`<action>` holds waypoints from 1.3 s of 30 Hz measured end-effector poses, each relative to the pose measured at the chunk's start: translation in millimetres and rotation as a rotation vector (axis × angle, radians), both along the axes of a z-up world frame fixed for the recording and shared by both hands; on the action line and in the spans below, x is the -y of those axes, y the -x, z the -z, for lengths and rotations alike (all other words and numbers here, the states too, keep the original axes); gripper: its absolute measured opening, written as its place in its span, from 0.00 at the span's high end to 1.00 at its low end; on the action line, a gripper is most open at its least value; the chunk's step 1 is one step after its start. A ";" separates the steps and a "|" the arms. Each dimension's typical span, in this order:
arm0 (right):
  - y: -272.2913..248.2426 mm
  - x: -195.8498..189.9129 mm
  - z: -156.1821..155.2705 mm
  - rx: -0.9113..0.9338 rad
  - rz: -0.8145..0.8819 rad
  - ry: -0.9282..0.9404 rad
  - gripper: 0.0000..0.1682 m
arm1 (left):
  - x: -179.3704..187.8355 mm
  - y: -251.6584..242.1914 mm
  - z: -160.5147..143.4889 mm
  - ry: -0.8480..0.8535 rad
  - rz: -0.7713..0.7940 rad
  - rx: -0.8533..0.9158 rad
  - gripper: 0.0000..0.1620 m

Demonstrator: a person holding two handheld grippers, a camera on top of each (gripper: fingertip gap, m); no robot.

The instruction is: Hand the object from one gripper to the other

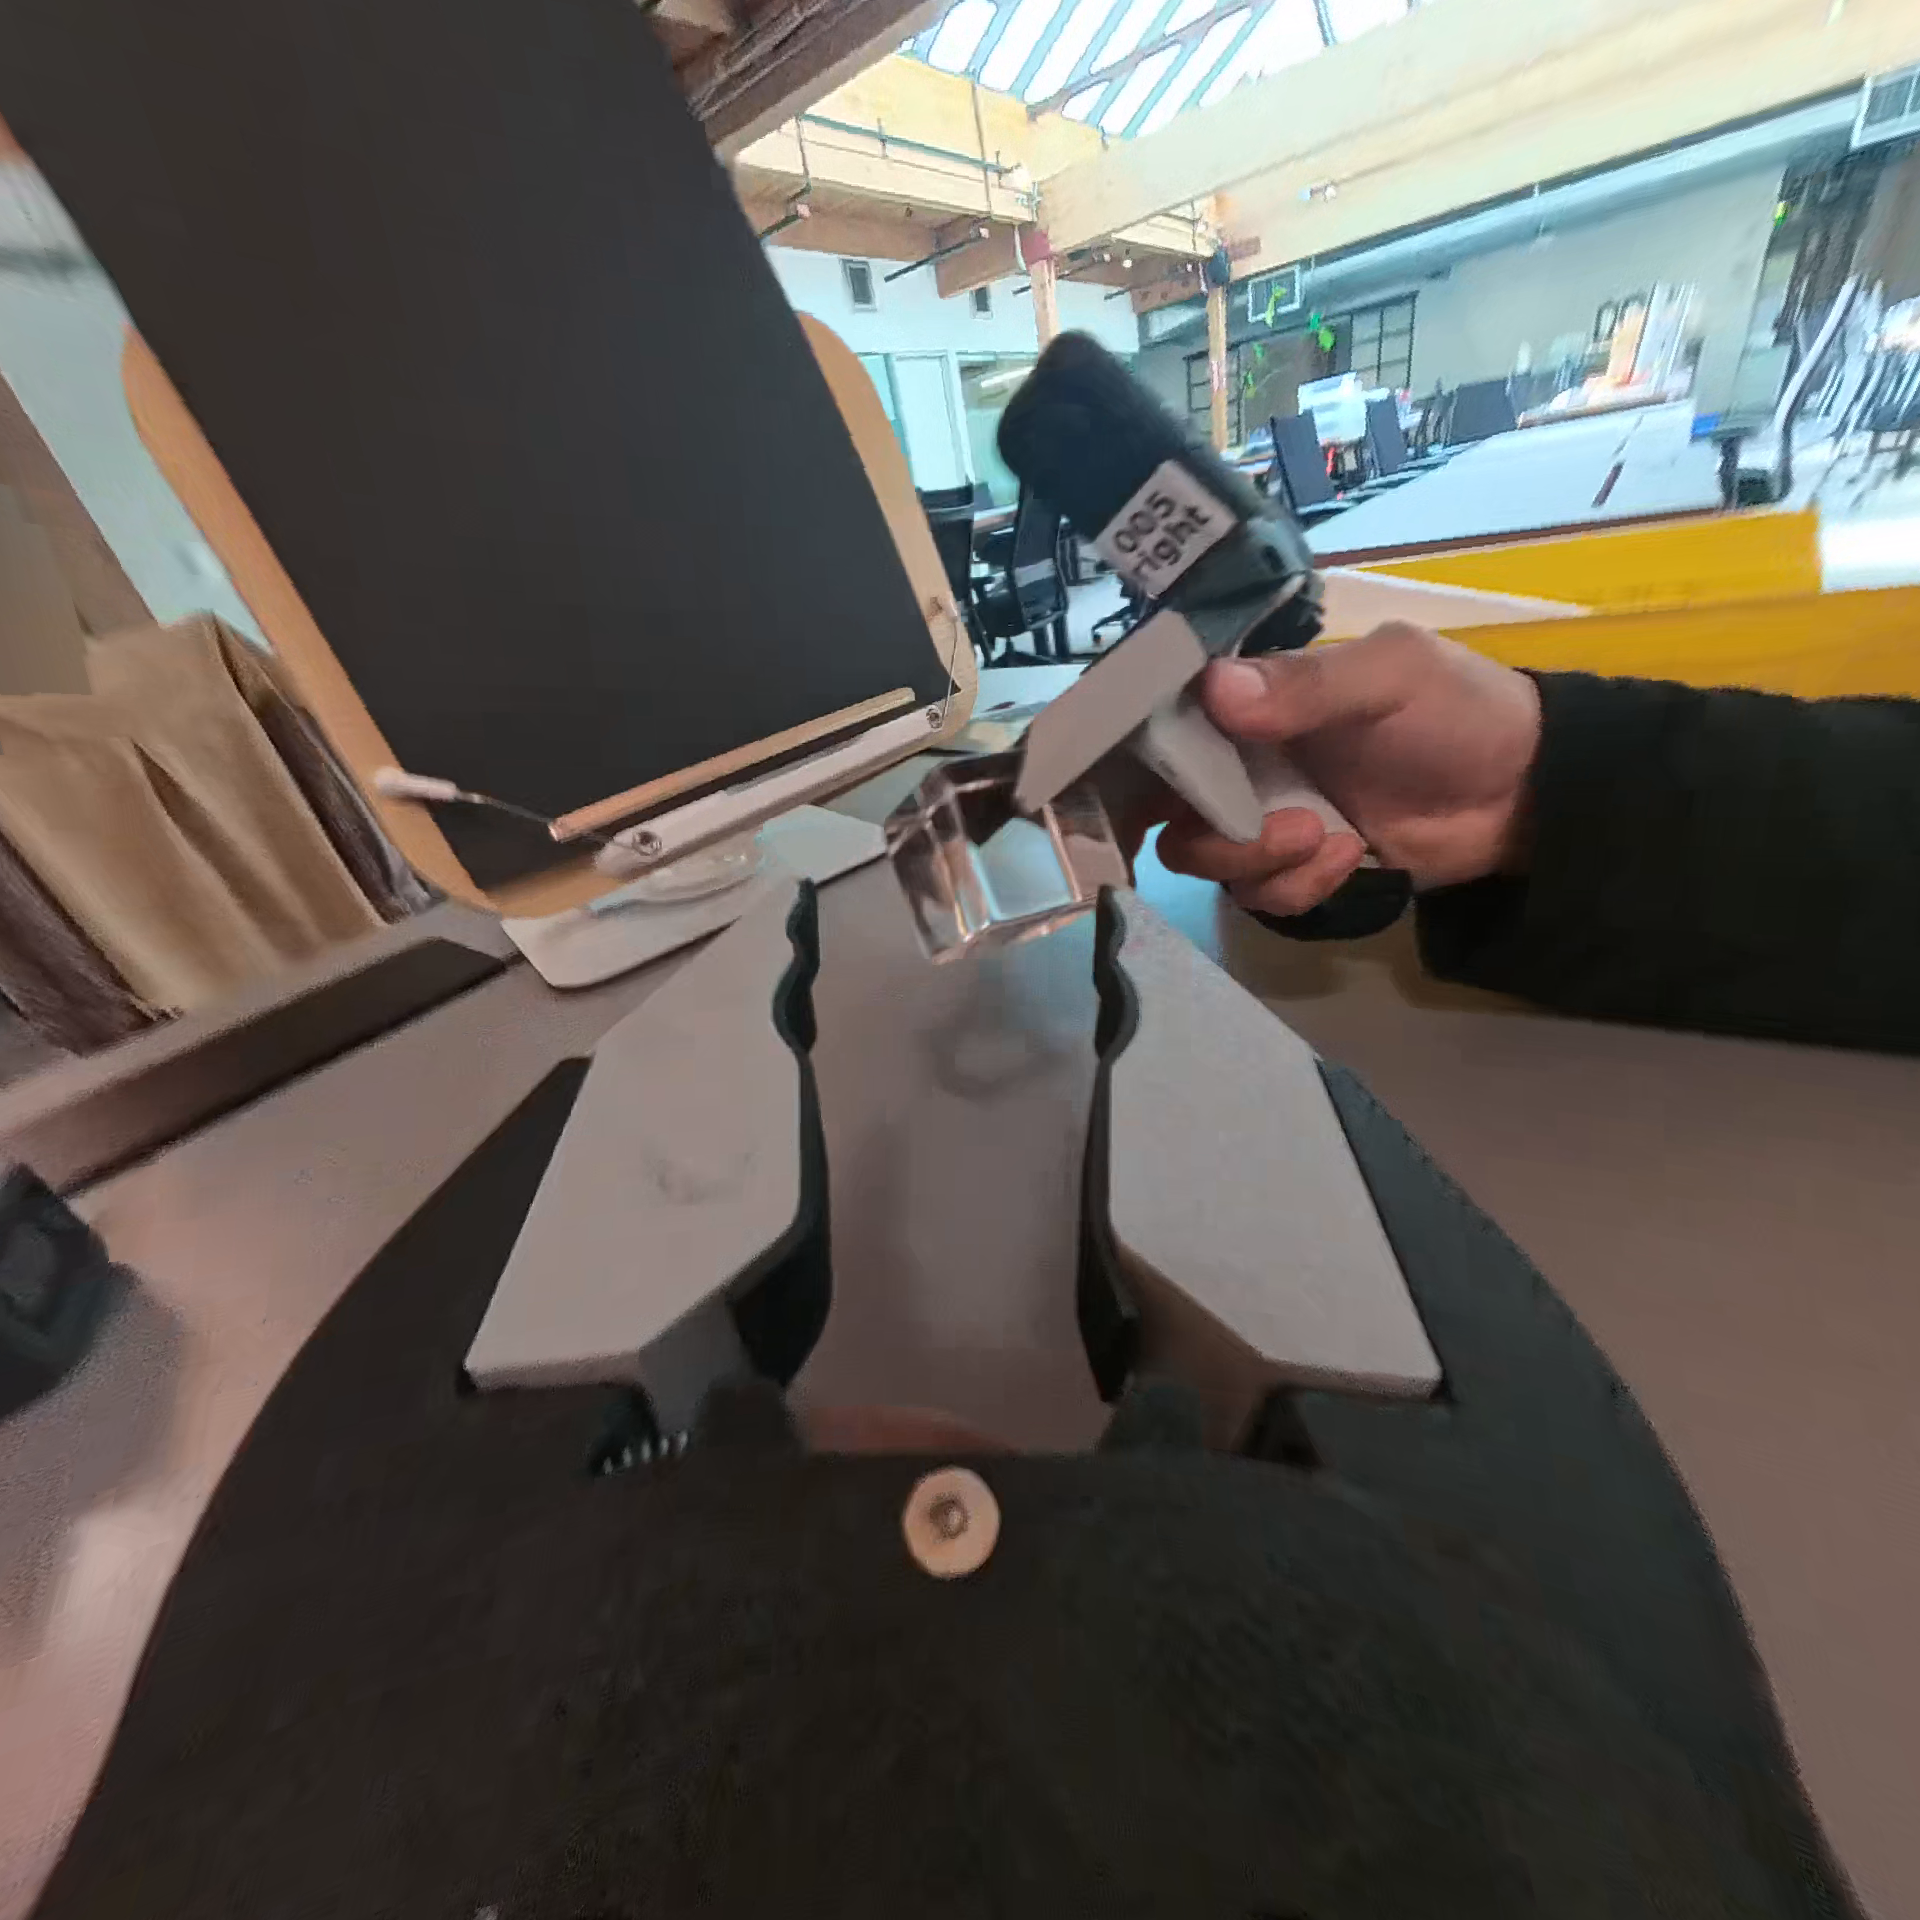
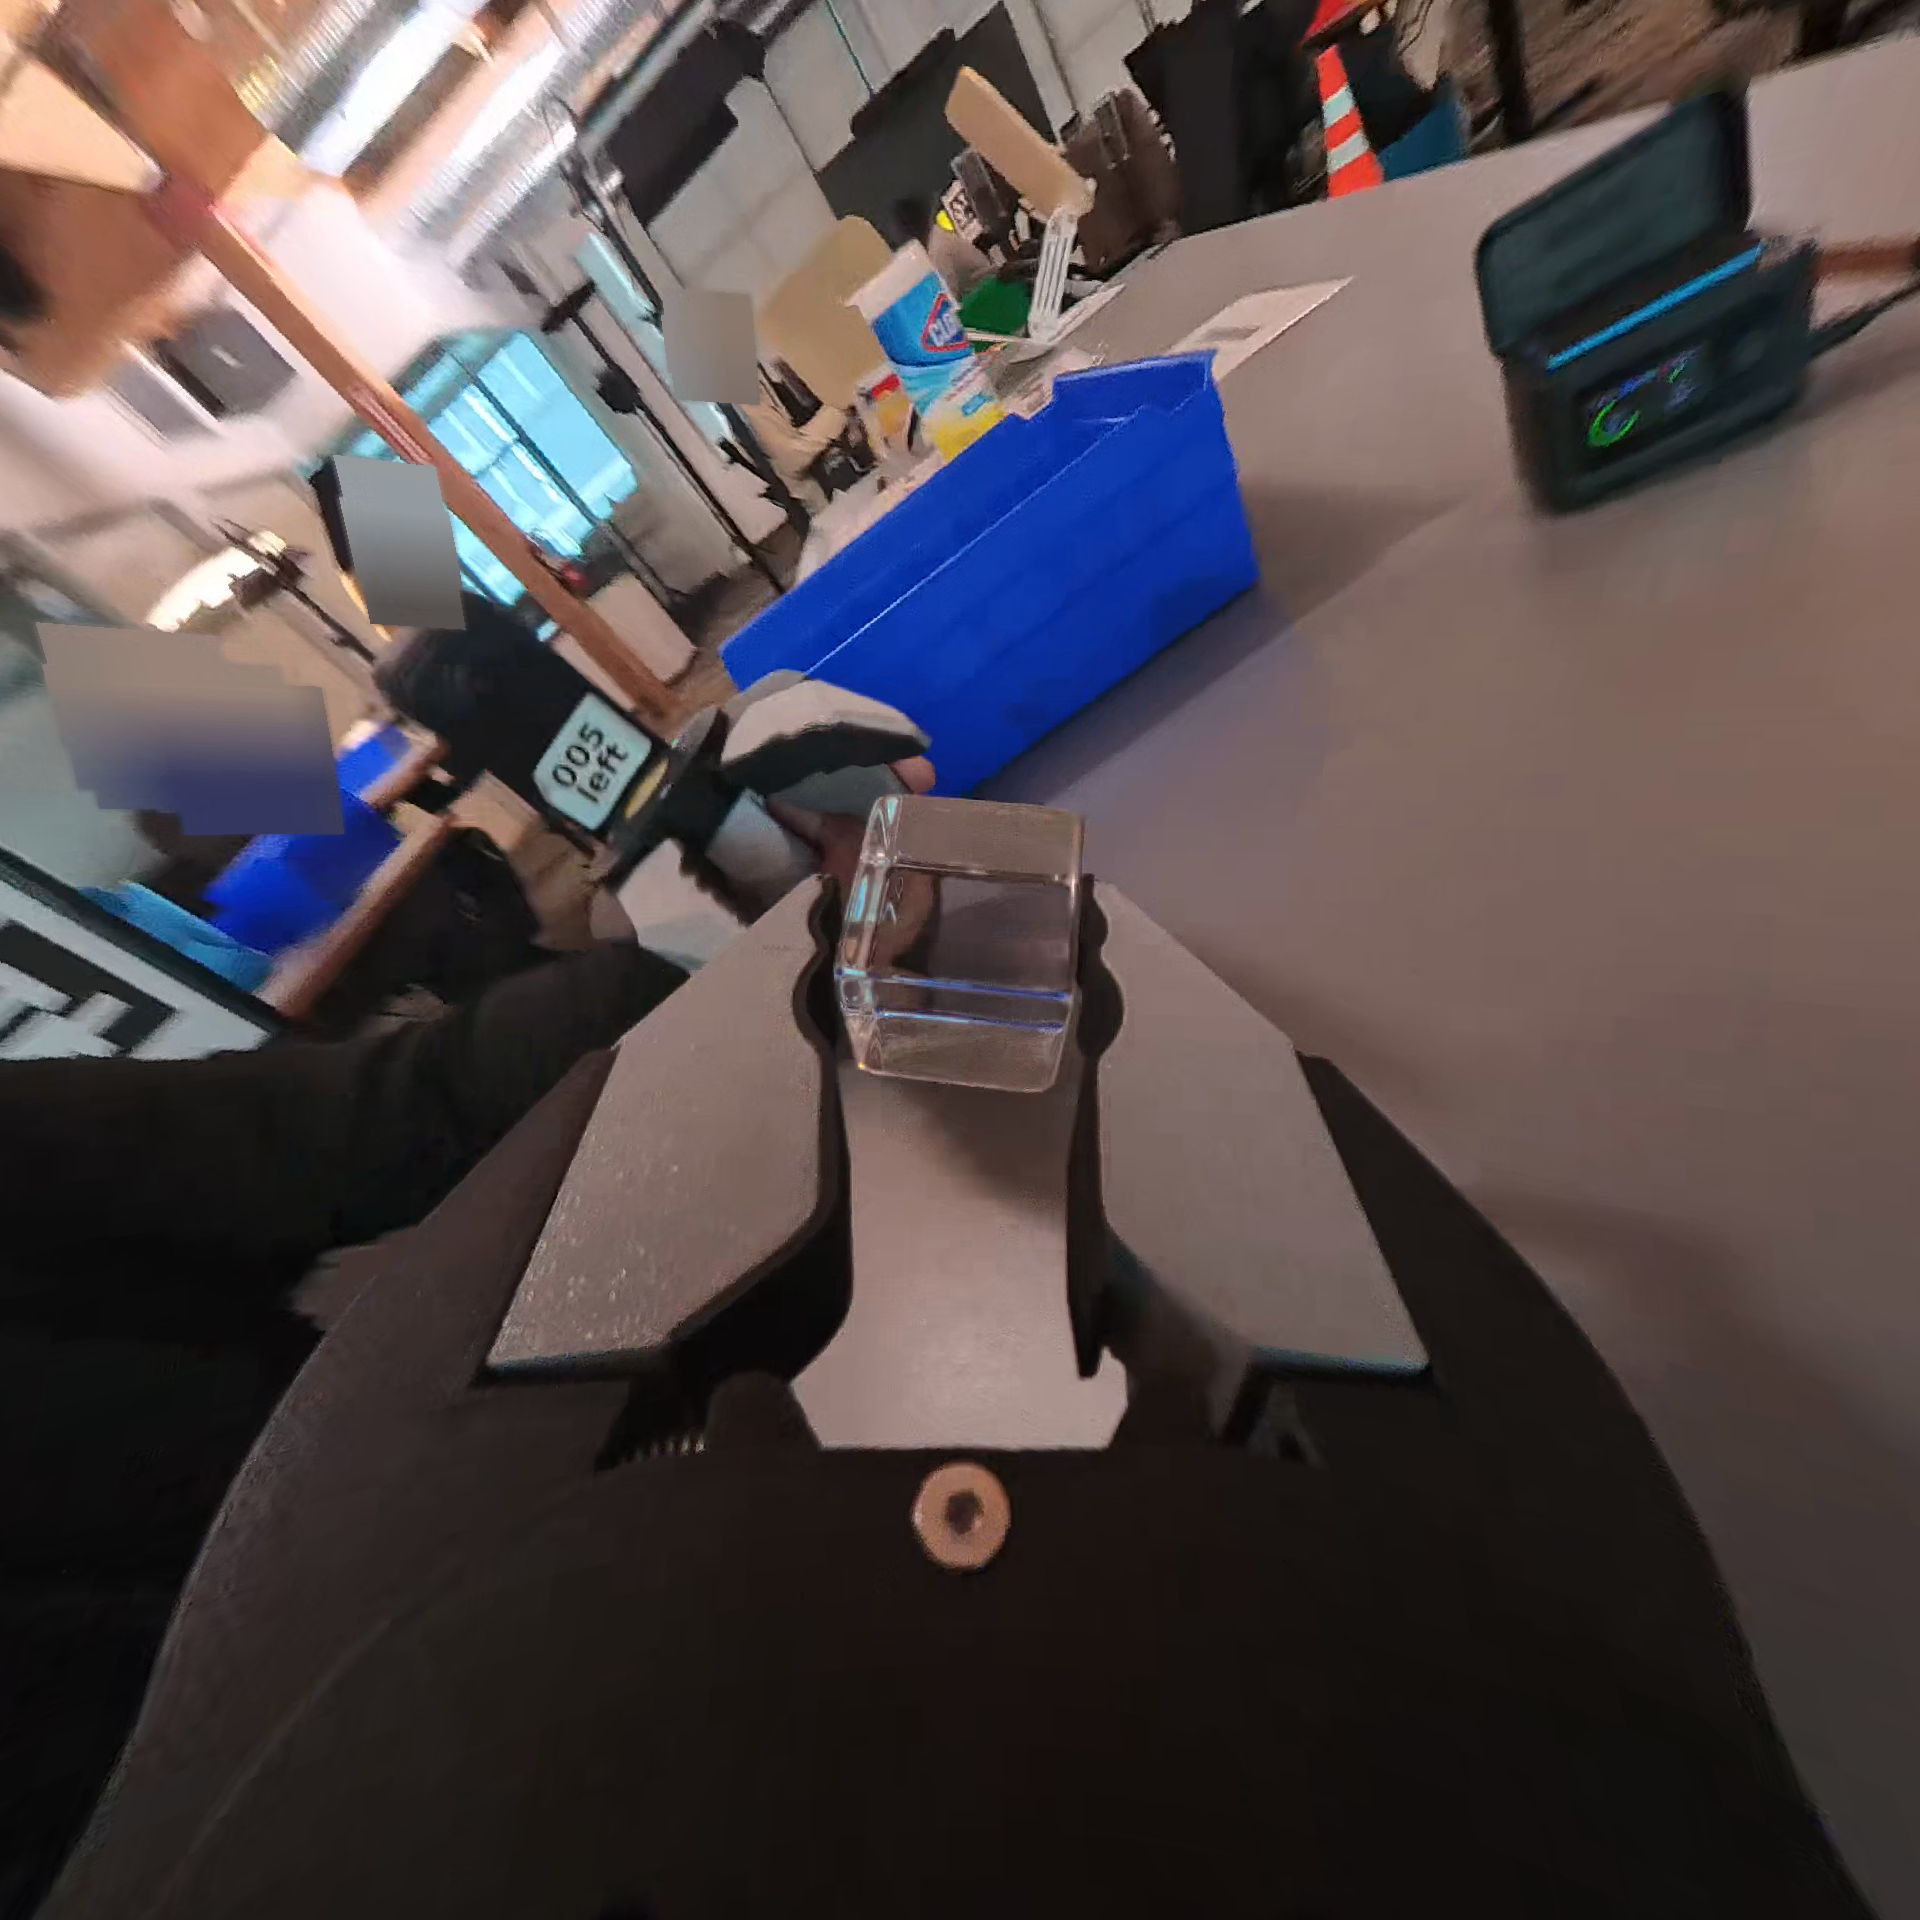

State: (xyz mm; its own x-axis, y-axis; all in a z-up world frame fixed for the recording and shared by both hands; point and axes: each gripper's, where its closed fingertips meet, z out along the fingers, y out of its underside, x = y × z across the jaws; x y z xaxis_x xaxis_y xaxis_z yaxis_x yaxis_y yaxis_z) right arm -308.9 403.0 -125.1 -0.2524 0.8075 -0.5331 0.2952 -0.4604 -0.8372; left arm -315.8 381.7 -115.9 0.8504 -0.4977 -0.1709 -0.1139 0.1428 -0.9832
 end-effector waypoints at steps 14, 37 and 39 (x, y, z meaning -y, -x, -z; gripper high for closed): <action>-4.8 65.2 -13.1 -0.134 -0.153 -0.624 0.76 | 28.4 -34.4 6.1 0.239 0.403 0.228 0.63; -5.4 52.6 -13.6 -0.095 -0.162 -0.358 0.65 | -1.3 -15.8 29.6 -0.228 -0.166 -0.649 0.72; -4.8 38.5 -18.2 -0.102 -0.116 -0.249 0.60 | -1.7 -11.9 20.2 -0.287 -0.231 -0.680 0.72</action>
State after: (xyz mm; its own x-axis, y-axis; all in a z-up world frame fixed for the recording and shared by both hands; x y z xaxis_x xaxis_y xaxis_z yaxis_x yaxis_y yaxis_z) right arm -304.1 364.5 -106.9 -0.3927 0.8730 -0.2893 0.2428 -0.2050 -0.9482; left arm -303.9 383.4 -136.1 0.5888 -0.1778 -0.7885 -0.7377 0.2806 -0.6141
